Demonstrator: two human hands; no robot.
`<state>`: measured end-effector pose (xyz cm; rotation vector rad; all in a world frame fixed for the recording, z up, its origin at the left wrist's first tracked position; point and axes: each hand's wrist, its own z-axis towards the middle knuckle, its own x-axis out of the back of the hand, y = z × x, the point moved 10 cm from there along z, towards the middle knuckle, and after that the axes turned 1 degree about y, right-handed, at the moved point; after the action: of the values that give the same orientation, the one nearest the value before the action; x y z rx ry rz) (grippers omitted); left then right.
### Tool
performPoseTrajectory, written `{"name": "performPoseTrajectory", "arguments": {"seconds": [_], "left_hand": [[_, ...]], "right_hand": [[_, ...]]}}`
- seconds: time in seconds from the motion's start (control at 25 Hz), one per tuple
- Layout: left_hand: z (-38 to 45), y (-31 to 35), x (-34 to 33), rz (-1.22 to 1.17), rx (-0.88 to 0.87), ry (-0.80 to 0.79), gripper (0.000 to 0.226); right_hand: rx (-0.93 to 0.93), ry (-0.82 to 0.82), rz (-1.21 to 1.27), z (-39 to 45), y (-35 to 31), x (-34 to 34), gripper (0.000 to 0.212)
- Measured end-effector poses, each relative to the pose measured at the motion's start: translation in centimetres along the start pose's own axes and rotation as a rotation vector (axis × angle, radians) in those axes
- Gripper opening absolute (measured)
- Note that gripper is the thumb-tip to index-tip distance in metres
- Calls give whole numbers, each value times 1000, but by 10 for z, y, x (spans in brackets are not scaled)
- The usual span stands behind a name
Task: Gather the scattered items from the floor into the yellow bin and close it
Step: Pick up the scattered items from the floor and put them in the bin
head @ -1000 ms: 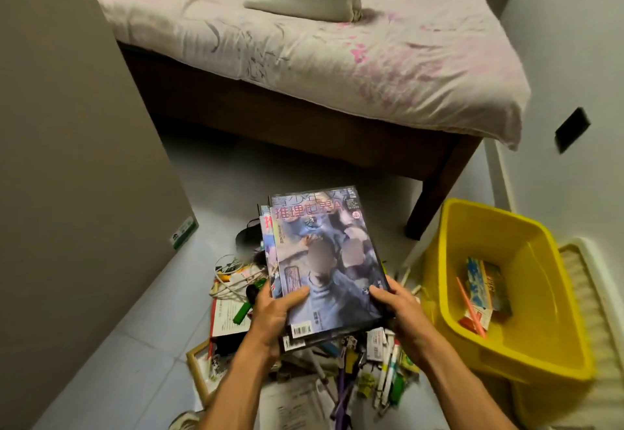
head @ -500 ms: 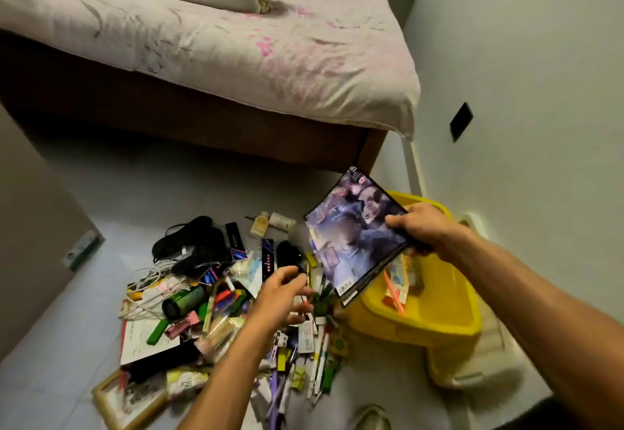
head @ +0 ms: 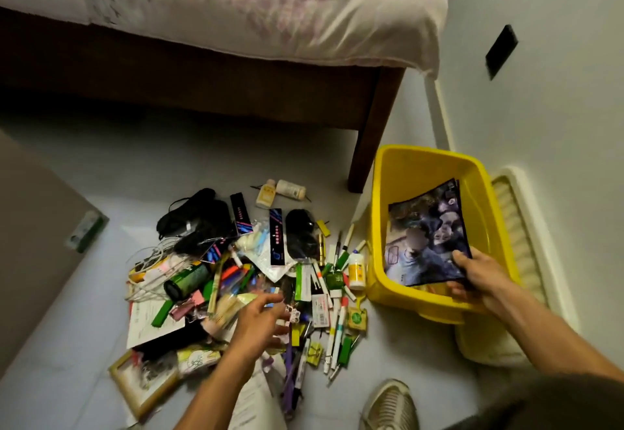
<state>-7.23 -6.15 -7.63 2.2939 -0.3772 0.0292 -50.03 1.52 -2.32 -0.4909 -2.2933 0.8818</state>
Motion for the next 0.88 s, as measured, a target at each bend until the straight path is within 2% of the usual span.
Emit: {"name": "performPoseTrajectory", "arguments": {"seconds": [0.08,0.12,0.16,0.24,0.28,0.36,0.4,0.52,0.6,0.72,0.8,0.88], "left_hand": [[1,-12,0,-14,34,16,12],[1,-19,-1,1,44,18,12],[1,-26,-2,31,51,11,13],[-3,-39,-2,92,49,-8,14],[-6,-44,-1,131,40,-15,16],[-11,-51,1,234,16,-19,20],[-12,-53,1,269,3,-20,20],[-6,-61,-6,288,-17,-46,18],[3,-65,-16,362,-47,-47,21],[28,-68,-43,563,-130,-49,25],[30,-60,-64,673,-223,-51,28],[30,-52,-90,761,-337,-87,29]], "right_hand": [[-20,-95,1,-1,5,-19,35],[29,-101,-94,-4,0,-24,44],[138,-39,-263,-10,-12,-24,47],[449,169,-556,-45,-50,-26,40],[600,207,-578,-71,-65,-36,34],[800,132,-513,-116,-73,-69,25],[842,49,-510,-131,-66,-90,24],[754,-238,-651,-134,-3,-156,25],[634,-338,-769,-113,44,-183,45],[502,-360,-942,-60,97,-208,77],[475,-324,-1060,-43,115,-212,83],[504,-258,-1060,-39,119,-213,79]]}}
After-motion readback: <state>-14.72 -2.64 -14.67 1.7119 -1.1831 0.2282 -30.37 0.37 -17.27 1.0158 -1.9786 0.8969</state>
